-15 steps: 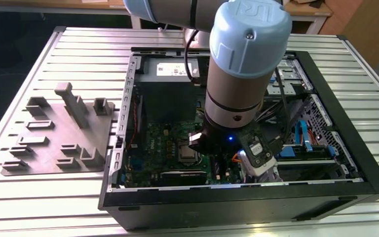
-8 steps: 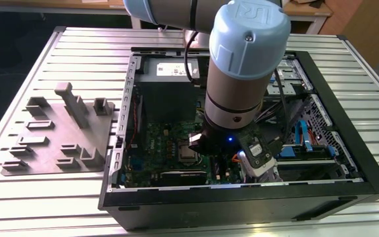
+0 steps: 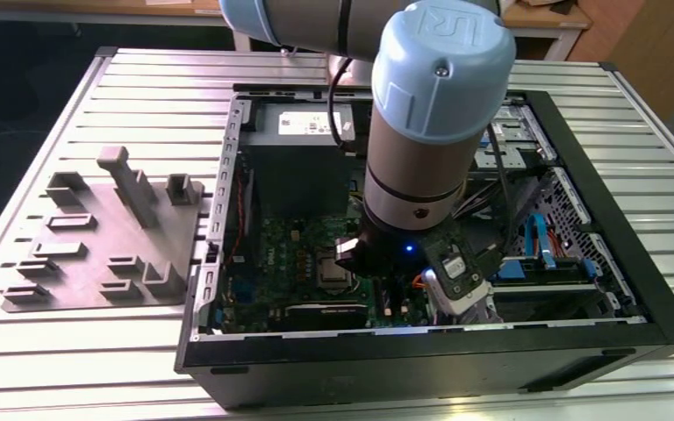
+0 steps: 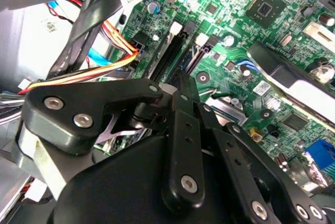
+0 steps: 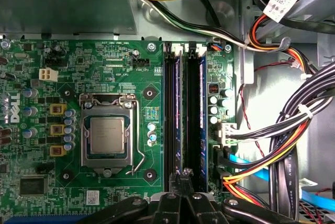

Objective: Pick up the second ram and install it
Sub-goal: 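Press down the second ram until it locks into place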

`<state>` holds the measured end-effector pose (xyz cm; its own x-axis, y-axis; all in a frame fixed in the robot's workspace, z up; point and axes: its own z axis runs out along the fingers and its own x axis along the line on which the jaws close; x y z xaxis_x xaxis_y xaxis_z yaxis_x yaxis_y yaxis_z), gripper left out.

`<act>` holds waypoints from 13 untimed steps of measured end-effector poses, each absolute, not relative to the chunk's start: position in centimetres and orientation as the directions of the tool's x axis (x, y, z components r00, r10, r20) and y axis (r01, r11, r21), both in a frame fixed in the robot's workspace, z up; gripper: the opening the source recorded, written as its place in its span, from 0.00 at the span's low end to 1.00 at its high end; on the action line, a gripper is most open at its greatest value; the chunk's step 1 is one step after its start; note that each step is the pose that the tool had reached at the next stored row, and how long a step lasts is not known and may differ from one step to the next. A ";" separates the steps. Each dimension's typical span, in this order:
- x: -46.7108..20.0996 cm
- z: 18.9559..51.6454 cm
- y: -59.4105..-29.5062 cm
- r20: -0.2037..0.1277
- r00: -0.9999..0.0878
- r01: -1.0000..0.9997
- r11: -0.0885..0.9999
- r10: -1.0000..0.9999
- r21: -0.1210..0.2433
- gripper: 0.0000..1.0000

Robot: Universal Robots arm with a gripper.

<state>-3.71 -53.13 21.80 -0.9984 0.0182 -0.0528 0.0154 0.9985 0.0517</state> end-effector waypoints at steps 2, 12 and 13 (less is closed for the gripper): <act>-3.7 21.8 -53.1 -0.053 -0.998 0.015 0.999 0.018 0.052 0.10; -3.7 21.8 -53.1 -0.053 -0.998 0.016 0.998 0.018 0.053 0.10; -3.7 21.9 -53.1 -0.054 -0.998 0.015 0.998 0.018 0.055 0.10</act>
